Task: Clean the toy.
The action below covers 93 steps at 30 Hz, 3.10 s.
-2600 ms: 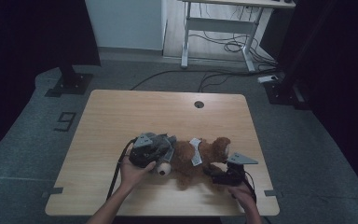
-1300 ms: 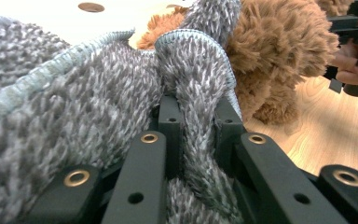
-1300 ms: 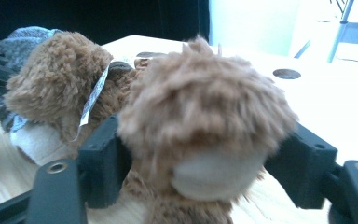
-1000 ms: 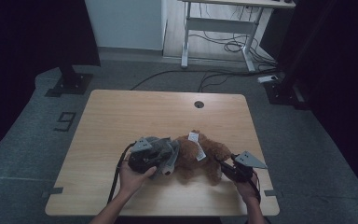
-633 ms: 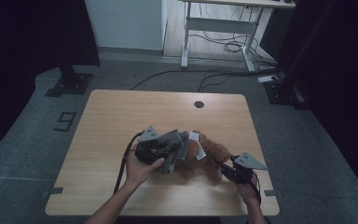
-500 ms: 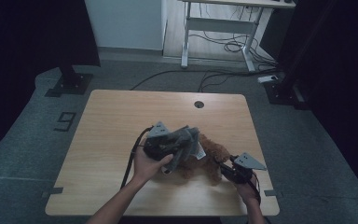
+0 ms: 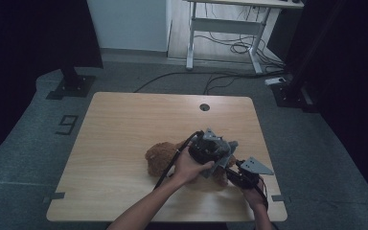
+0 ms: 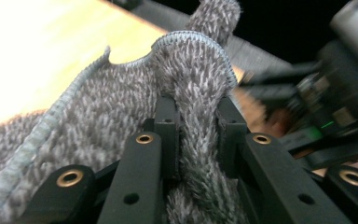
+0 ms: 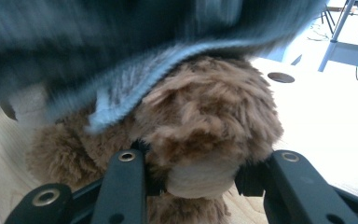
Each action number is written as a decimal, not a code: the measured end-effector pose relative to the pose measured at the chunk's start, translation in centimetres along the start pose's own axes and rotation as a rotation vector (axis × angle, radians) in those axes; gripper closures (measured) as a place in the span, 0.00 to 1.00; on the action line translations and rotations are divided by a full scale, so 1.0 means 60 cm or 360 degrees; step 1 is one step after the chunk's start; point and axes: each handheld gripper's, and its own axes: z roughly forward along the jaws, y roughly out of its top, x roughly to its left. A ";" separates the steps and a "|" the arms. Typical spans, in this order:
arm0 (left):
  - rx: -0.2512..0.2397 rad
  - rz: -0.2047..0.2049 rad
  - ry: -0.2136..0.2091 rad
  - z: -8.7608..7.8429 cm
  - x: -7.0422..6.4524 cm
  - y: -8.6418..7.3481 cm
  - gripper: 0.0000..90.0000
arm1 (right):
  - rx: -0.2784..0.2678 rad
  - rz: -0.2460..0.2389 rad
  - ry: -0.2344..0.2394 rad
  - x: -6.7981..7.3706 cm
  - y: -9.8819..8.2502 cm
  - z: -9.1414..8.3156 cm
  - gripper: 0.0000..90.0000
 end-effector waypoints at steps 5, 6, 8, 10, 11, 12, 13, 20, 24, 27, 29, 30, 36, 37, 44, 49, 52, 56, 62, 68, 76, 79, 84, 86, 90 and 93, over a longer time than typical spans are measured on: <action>0.0022 -0.0008 0.0077 -0.011 0.012 -0.014 0.85 | 0.0008 -0.0018 0.0002 0.001 -0.003 0.002 0.70; 0.0028 -0.0005 0.0090 -0.015 0.016 -0.016 0.85 | 0.0004 -0.0022 0.0005 0.001 -0.002 0.002 0.70; 0.0026 -0.0003 0.0126 -0.026 0.022 -0.023 0.85 | 0.0000 -0.0026 0.0009 0.001 -0.002 0.001 0.70; 0.0022 -0.0011 0.0139 -0.035 0.028 -0.028 0.85 | -0.0006 -0.0022 0.0011 -0.001 -0.002 -0.001 0.70; 0.0022 -0.0018 0.0149 -0.040 0.032 -0.032 0.85 | -0.0007 -0.0023 0.0013 -0.002 -0.003 -0.001 0.70; 0.0019 -0.0023 0.0157 -0.045 0.035 -0.035 0.85 | -0.0006 -0.0026 0.0014 -0.002 -0.003 -0.001 0.70; 0.0016 -0.0031 0.0164 -0.051 0.039 -0.039 0.85 | -0.0007 -0.0028 0.0015 -0.002 -0.003 -0.001 0.70; -0.0020 -0.0123 0.0198 -0.101 0.075 -0.065 0.85 | -0.0005 -0.0038 0.0019 -0.004 -0.006 -0.003 0.69; -0.0070 -0.0213 0.0166 -0.136 0.104 -0.083 0.85 | -0.0012 -0.0046 0.0022 -0.005 -0.007 -0.004 0.69; -0.0112 -0.0258 0.0141 -0.158 0.117 -0.091 0.85 | -0.0013 -0.0051 0.0020 -0.004 -0.007 -0.004 0.69; -0.0129 -0.0266 0.0143 -0.169 0.121 -0.094 0.85 | -0.0016 -0.0055 0.0018 -0.004 -0.008 -0.004 0.69; -0.0130 -0.0267 0.0145 -0.173 0.122 -0.095 0.85 | -0.0016 -0.0056 0.0018 -0.004 -0.008 -0.004 0.69; -0.0157 -0.0267 0.0168 -0.190 0.124 -0.096 0.84 | -0.0017 -0.0059 0.0019 -0.004 -0.009 -0.004 0.69; -0.0163 -0.0264 0.0164 -0.190 0.122 -0.094 0.84 | -0.0017 -0.0060 0.0019 -0.004 -0.009 -0.004 0.69; -0.0175 -0.0151 0.0111 -0.155 0.076 -0.046 0.84 | -0.0020 -0.0059 0.0015 -0.003 -0.009 -0.002 0.69; -0.0135 -0.0071 0.0073 -0.107 0.040 -0.008 0.84 | -0.0031 -0.0046 0.0018 -0.002 -0.011 0.000 0.69; -0.0061 -0.0016 0.0074 -0.069 0.021 0.003 0.83 | -0.0030 -0.0048 0.0017 -0.002 -0.011 0.000 0.69; 0.0064 0.0038 0.0127 -0.025 0.011 -0.004 0.83 | -0.0027 -0.0052 0.0019 -0.002 -0.010 -0.001 0.69; 0.0072 -0.0008 0.0138 -0.026 0.022 -0.025 0.84 | -0.0019 -0.0055 0.0016 -0.002 -0.011 -0.001 0.69; 0.0048 -0.0040 0.0177 -0.061 0.038 -0.043 0.84 | -0.0019 -0.0060 0.0009 -0.002 -0.011 -0.001 0.69; -0.0062 -0.0141 0.0284 -0.141 0.089 -0.081 0.84 | -0.0019 -0.0058 0.0004 -0.004 -0.011 -0.002 0.69; -0.0129 -0.0175 0.0286 -0.173 0.105 -0.092 0.84 | -0.0019 -0.0059 0.0003 -0.004 -0.011 -0.001 0.69; -0.0158 -0.0196 0.0388 -0.217 0.126 -0.111 0.83 | -0.0019 -0.0053 -0.0002 -0.005 -0.013 -0.002 0.68; -0.0153 -0.0224 0.0415 -0.230 0.139 -0.122 0.83 | -0.0020 -0.0053 -0.0003 -0.005 -0.013 -0.002 0.68; -0.0171 -0.0265 0.0430 -0.243 0.154 -0.133 0.83 | -0.0020 -0.0054 -0.0003 -0.005 -0.013 -0.002 0.68; -0.0178 -0.0259 0.0419 -0.242 0.155 -0.122 0.82 | -0.0021 -0.0052 -0.0003 -0.005 -0.013 -0.001 0.68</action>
